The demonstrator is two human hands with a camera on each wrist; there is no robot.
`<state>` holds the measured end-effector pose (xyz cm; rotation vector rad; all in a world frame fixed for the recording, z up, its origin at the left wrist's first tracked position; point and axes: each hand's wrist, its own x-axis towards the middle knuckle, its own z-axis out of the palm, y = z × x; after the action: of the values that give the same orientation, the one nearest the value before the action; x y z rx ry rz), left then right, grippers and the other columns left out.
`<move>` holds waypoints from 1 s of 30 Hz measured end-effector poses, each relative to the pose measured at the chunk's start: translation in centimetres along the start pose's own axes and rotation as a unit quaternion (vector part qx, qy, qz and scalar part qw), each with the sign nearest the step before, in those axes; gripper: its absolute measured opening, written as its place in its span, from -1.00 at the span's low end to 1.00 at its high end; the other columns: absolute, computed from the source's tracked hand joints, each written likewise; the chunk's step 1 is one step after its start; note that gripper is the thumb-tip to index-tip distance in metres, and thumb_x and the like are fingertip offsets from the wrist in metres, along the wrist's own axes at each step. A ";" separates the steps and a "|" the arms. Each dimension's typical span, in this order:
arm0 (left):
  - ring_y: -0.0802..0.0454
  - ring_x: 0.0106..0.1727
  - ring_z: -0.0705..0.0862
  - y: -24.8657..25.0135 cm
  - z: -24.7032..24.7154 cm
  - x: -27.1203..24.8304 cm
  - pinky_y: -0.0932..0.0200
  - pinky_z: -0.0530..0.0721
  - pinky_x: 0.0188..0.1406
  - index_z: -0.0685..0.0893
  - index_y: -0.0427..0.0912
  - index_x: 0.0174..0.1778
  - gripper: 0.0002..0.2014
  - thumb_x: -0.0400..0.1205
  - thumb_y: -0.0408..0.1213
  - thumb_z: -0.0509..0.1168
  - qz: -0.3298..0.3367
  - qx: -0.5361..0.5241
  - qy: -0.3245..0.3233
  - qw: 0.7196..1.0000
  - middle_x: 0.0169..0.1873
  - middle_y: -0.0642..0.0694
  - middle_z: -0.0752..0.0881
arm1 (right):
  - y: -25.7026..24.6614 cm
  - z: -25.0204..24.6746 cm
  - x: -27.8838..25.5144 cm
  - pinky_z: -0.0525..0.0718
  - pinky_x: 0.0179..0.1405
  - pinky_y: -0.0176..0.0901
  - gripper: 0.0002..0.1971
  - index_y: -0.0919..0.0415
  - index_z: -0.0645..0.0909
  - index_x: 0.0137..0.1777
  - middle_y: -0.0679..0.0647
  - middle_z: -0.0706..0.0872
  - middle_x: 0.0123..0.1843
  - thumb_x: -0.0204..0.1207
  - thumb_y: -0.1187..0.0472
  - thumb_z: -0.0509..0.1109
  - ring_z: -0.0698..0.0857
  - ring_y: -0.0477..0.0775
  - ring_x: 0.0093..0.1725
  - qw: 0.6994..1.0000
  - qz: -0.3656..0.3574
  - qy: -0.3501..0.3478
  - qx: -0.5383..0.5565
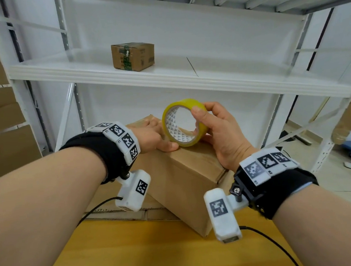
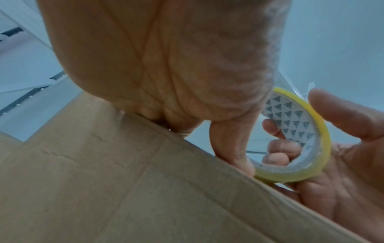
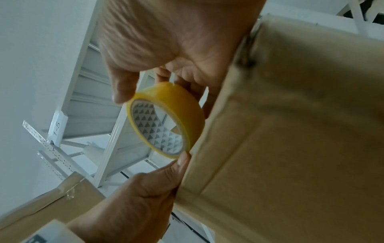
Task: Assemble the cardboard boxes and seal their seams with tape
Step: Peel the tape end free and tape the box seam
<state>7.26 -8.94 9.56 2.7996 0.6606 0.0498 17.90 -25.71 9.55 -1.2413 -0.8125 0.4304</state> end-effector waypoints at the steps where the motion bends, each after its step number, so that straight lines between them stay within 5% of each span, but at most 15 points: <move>1: -0.04 0.61 0.14 0.0 0.0 -0.1 -0.17 0.11 0.60 0.23 0.08 0.61 -0.12 0.42 0.46 0.16 -0.006 0.013 -0.007 1.000 0.58 -0.03 0.21 | 0.0 0.2 -0.1 0.75 -0.16 -0.01 -0.74 0.11 0.66 -0.03 0.01 0.67 -0.34 0.47 -0.04 0.56 0.67 0.02 -0.30 1.000 -0.007 0.019 -0.001; 4: -0.02 0.65 0.04 -0.1 0.1 -0.4 -0.18 0.03 0.62 0.13 -0.01 0.66 -0.04 0.44 0.51 0.09 -0.020 0.045 -0.020 0.999 0.62 0.01 0.10 | -0.2 0.8 -0.4 0.63 -0.28 0.00 -0.62 0.15 0.60 -0.22 0.22 0.48 -0.30 0.38 -0.16 0.56 0.49 0.14 -0.33 0.995 -0.020 0.094 0.033; 7: 0.01 0.69 -0.14 0.1 0.2 -0.7 -0.19 -0.09 0.65 -0.08 -0.06 0.71 -0.06 0.54 0.39 0.09 -0.029 0.053 -0.021 0.998 0.69 0.02 -0.12 | -0.5 0.7 -0.5 0.50 -0.52 -0.19 -0.67 0.23 0.52 -0.22 0.27 0.38 -0.27 0.52 -0.01 0.48 0.37 0.16 -0.41 0.988 -0.028 0.137 0.060; 11: 0.02 0.69 -0.20 0.3 0.1 -0.9 -0.23 -0.12 0.64 -0.12 -0.05 0.71 -0.06 0.55 0.39 0.08 -0.031 0.051 -0.028 0.998 0.69 0.02 -0.18 | -0.6 0.1 -0.3 0.49 -0.41 -0.02 -0.66 0.20 0.47 -0.31 0.25 0.30 -0.38 0.40 -0.04 0.48 0.32 0.24 -0.34 0.987 -0.009 0.150 0.050; 13: -0.01 0.69 -0.20 0.5 0.0 -1.1 -0.24 -0.12 0.64 -0.12 -0.06 0.71 -0.11 0.59 0.35 0.06 -0.038 0.052 -0.032 0.997 0.69 0.00 -0.18 | -0.6 -0.4 -0.2 0.57 -0.32 0.07 -0.68 0.14 0.51 -0.35 0.16 0.41 -0.43 0.42 -0.06 0.48 0.41 0.23 -0.38 0.990 0.017 0.136 0.035; 17: -0.12 0.70 -0.15 1.9 0.3 -1.3 -0.22 -0.07 0.64 -0.01 -0.12 0.70 -0.26 0.69 0.23 -0.03 -0.035 0.080 -0.034 0.996 0.69 -0.13 -0.10 | -0.4 -1.3 -0.4 0.74 -0.29 -0.06 -0.68 0.22 0.74 -0.12 0.13 0.72 -0.32 0.59 -0.05 0.40 0.66 0.05 -0.38 0.994 0.042 0.099 0.014; 22: -0.18 0.57 0.26 4.1 0.8 -1.3 -0.02 0.24 0.53 0.35 -0.31 0.55 -0.53 0.77 -0.14 0.04 0.009 0.063 0.003 0.998 0.57 -0.26 0.29 | -0.2 -1.2 -0.4 0.68 -0.26 -0.10 -0.39 0.28 0.73 -0.29 0.19 0.64 -0.46 0.66 -0.25 0.21 0.61 0.09 -0.47 0.995 0.052 0.063 -0.057; 26: -0.08 0.64 0.06 3.8 0.8 -0.7 0.11 -0.02 0.59 0.32 -0.18 0.57 -0.57 0.78 -0.16 0.01 0.017 0.015 -0.040 0.999 0.62 -0.22 0.16 | -0.4 -0.9 -0.4 0.75 -0.17 0.00 -0.35 0.30 0.73 -0.30 0.26 0.66 -0.46 0.66 -0.29 0.19 0.66 0.21 -0.40 0.995 0.063 0.048 -0.057; 30: -0.03 0.69 -0.17 2.9 1.3 -0.6 -0.15 -0.12 0.66 0.03 0.05 0.70 -0.29 0.68 0.07 0.18 0.021 -0.045 -0.049 0.998 0.70 -0.05 -0.09 | -0.8 -0.7 -0.5 0.76 -0.32 -0.08 -0.49 0.30 0.72 -0.23 0.16 0.71 -0.47 0.63 -0.17 0.32 0.72 0.18 -0.40 0.996 0.063 0.057 -0.041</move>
<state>8.11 -12.00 9.08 2.7098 0.5629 -0.0472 18.01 -26.79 10.05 -1.3863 -0.6619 0.4276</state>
